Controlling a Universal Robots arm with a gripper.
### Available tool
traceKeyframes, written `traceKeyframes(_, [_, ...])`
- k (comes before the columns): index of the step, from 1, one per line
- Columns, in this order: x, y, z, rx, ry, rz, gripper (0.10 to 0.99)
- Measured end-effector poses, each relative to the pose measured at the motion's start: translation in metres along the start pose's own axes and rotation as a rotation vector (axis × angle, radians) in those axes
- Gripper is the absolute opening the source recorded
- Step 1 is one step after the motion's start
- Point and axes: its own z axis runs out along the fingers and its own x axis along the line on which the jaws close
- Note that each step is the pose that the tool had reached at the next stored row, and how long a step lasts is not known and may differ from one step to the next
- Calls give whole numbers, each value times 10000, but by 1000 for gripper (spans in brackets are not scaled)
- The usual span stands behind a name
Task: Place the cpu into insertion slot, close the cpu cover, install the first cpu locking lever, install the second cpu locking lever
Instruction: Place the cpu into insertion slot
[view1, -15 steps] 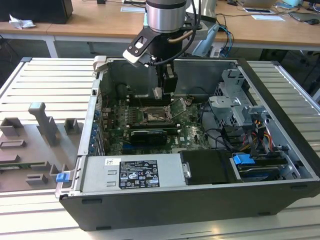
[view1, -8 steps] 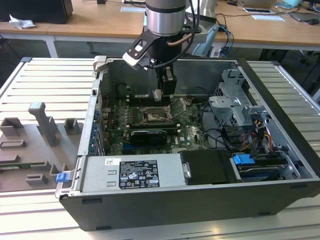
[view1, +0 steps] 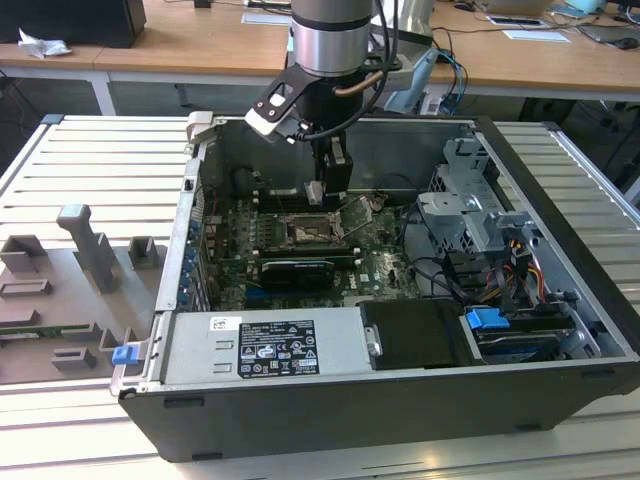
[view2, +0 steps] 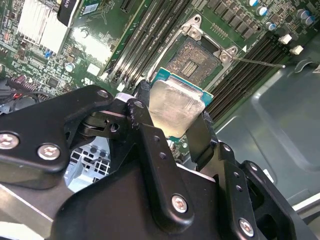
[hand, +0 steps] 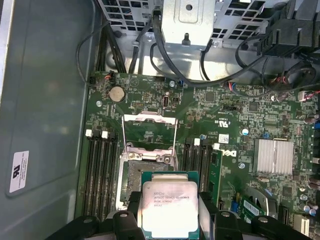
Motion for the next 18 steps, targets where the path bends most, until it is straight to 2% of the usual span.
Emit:
traceKeyframes(15, [-1, -4, 63, 3, -3, 63, 537])
traceKeyframes(18, [3, -5, 79, 3, -14, 229, 537])
